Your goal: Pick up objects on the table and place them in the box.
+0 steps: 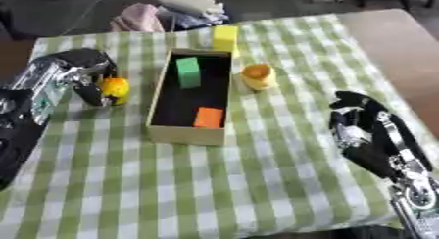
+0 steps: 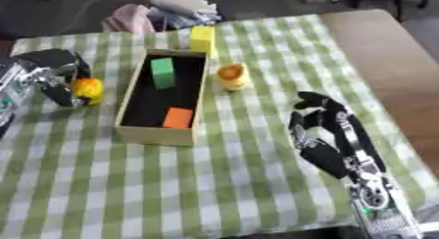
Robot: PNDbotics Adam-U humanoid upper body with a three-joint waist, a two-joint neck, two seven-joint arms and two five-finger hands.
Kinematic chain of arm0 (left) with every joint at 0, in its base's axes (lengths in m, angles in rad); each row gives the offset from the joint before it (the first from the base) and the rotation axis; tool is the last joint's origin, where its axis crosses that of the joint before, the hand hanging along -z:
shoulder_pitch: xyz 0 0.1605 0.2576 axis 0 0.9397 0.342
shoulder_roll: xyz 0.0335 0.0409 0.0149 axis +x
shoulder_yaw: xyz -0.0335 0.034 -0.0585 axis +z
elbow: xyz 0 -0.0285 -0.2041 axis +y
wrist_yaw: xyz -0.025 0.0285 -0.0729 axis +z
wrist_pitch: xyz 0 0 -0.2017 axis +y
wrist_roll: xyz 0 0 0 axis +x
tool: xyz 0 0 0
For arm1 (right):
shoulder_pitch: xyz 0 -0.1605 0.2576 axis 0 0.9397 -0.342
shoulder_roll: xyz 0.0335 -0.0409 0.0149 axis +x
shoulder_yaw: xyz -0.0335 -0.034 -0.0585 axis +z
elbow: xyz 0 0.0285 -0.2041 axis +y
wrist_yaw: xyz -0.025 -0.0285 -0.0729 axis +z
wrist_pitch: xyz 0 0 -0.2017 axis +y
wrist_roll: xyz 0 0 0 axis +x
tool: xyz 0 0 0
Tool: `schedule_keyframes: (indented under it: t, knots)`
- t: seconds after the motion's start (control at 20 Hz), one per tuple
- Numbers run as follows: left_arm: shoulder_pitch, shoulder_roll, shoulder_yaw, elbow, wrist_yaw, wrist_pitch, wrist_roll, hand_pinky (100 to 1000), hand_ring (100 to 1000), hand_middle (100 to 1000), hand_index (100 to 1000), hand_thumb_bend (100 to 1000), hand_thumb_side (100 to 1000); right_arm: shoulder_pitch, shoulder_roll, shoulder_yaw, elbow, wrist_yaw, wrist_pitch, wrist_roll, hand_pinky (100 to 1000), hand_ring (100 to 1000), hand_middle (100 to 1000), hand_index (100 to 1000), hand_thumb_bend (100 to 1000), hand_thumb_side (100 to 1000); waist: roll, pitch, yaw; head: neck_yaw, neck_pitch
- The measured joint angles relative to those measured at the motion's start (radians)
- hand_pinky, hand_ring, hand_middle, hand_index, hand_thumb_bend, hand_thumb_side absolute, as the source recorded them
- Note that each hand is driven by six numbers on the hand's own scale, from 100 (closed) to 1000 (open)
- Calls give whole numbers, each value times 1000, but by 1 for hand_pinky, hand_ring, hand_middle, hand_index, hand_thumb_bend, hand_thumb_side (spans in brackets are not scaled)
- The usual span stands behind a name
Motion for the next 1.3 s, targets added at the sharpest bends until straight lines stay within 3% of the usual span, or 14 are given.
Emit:
schedule_keyframes:
  t: [0.05,0.35,0.55,0.95,1.3]
  knots:
    - [-4,8,-6,-37,20,-5,0,643,537,550,646,297,183,0,0,0,0,0,0,0,603,557,673,830,100,389,0,0,1,-1,0]
    - [-16,20,-85,-225,150,-41,-48,664,557,568,661,297,217,0,0,0,0,0,0,0,603,557,672,830,100,387,0,0,-4,-2,0]
    - [-15,18,-151,-294,221,-60,-110,672,568,579,671,307,249,0,0,0,2,0,0,0,603,557,672,830,100,385,0,0,-9,-2,0]
    - [5,-8,-229,-313,276,-79,-209,710,618,642,734,372,363,0,0,0,3,0,0,0,603,557,672,830,100,382,0,0,-13,-2,0]
    - [24,-7,-238,-320,267,-88,-277,734,668,710,794,417,399,0,0,0,3,0,0,0,603,557,672,830,100,378,0,0,-8,-3,0]
